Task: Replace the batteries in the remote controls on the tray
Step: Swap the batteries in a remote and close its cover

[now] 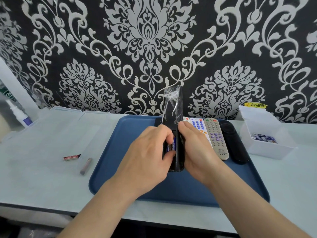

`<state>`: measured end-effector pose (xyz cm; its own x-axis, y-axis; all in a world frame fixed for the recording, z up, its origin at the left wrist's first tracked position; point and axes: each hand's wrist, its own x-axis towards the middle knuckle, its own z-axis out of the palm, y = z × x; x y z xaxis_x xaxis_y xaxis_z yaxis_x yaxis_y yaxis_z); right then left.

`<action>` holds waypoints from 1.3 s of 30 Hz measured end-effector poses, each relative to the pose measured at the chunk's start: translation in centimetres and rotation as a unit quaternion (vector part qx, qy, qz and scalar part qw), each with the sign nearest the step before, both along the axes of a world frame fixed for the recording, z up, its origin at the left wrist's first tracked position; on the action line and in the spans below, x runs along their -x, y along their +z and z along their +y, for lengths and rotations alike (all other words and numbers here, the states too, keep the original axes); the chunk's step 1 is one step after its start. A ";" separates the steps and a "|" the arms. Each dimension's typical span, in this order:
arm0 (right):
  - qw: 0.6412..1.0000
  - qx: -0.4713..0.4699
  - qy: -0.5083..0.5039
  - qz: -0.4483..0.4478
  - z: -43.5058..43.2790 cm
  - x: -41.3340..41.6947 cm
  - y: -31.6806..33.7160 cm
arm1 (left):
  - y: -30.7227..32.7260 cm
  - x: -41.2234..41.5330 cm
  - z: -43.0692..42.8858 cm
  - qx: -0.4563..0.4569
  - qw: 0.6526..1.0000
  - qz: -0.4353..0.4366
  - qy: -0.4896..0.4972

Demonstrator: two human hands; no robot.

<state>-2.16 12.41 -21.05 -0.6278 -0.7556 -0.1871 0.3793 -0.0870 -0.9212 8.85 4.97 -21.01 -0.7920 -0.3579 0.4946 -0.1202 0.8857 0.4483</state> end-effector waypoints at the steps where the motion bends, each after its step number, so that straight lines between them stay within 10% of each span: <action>1: 1.000 -0.002 -0.001 0.002 0.0 0.1 0.0 | 0.0 0.0 0.0 0.005 1.000 -0.001 -0.004; 30: 0.999 -0.023 -0.001 0.035 -0.5 -1.0 -0.5 | 0.8 0.6 0.0 -0.154 0.987 0.045 -0.021; 33: 0.998 0.022 0.017 -0.053 -0.4 -0.6 -0.2 | 2.0 0.4 -0.1 -0.419 0.884 0.202 -0.043; 36: 0.991 0.018 0.036 -0.127 -0.2 -0.1 0.0 | 3.0 -0.1 -1.9 -0.696 0.645 0.310 -0.059; 37: 0.989 0.012 0.038 -0.140 -0.1 -0.1 0.1 | 3.0 -0.4 -2.5 -0.722 0.620 0.302 -0.052; 39: 0.989 0.004 0.039 -0.141 0.0 -0.1 0.1 | 3.0 -0.9 -3.0 -0.665 0.708 0.237 -0.024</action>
<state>-2.10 12.42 -20.95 -0.4909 -0.8020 -0.3404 0.6277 -0.0545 -0.7766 9.74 1.93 -17.96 -0.6769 -0.7350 -0.0406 0.3387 -0.3599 0.8693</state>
